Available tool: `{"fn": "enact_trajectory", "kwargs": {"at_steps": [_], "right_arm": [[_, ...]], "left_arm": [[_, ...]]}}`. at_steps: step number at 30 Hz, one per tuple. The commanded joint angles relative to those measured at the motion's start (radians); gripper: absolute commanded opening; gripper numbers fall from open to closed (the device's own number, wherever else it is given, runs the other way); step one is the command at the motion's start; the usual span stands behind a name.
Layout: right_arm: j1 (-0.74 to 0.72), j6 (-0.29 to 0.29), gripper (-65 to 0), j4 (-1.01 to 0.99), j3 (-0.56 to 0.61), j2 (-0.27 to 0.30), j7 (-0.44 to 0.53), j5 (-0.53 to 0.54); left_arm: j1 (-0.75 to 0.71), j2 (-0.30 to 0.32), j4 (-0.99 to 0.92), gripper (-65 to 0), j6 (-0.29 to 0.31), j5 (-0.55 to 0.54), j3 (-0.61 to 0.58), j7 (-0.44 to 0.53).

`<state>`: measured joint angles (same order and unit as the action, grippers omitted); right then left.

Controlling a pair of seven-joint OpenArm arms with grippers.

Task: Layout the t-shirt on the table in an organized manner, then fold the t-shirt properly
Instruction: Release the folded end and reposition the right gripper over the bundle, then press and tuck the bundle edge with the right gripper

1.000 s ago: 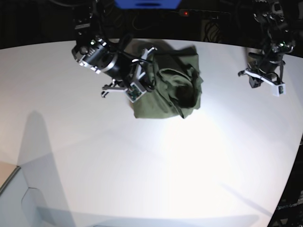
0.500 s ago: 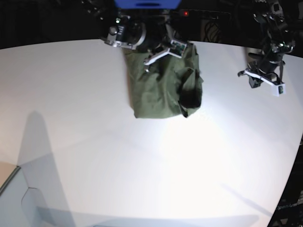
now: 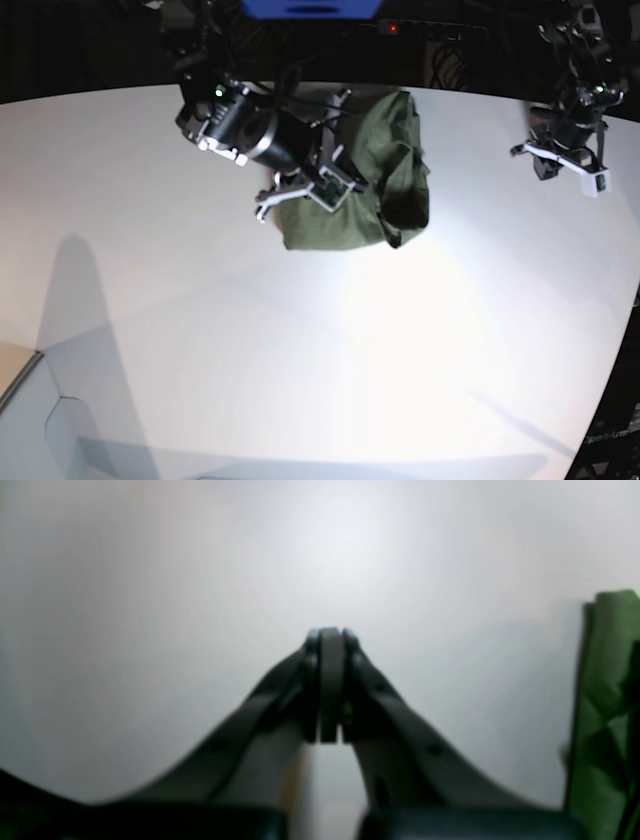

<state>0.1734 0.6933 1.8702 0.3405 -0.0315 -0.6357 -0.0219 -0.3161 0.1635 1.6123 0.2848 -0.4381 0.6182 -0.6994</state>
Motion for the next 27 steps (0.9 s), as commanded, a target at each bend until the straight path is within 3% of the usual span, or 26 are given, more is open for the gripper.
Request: {"fn": "enact_trajectory", "kwargs": {"at_steps": [1,11,17,19,22,27], "right_arm": [[-0.036,0.005,-65.0,-0.01,-0.001,-0.021,0.024,0.017],[-0.268,0.005,-65.0,-0.314,-0.004,-0.074,0.032,0.015],[-0.32,0.005,-65.0,-0.386,-0.001,-0.101,0.033,0.015],[-0.32,0.005,-65.0,-0.392,0.002,-0.12,0.033,0.017],[-0.317,0.005,-65.0,-0.395,0.067,-0.126,0.033,0.017],[-0.309,0.005,-65.0,-0.392,0.217,-0.126,0.033,0.017]], "left_arm": [[0.002,0.011,0.021,-64.8,0.006,-0.011,0.007,0.017],[-0.018,0.012,0.027,-64.8,0.008,-0.011,0.021,0.016],[-0.05,0.012,0.024,-64.8,0.009,-0.011,0.041,0.02],[-0.05,0.012,0.021,-64.8,0.044,-0.011,0.042,0.019],[-0.05,0.012,0.021,-64.8,0.11,-0.005,0.042,0.016],[-0.05,0.012,0.027,-64.8,0.126,-0.005,0.042,0.016]]}}
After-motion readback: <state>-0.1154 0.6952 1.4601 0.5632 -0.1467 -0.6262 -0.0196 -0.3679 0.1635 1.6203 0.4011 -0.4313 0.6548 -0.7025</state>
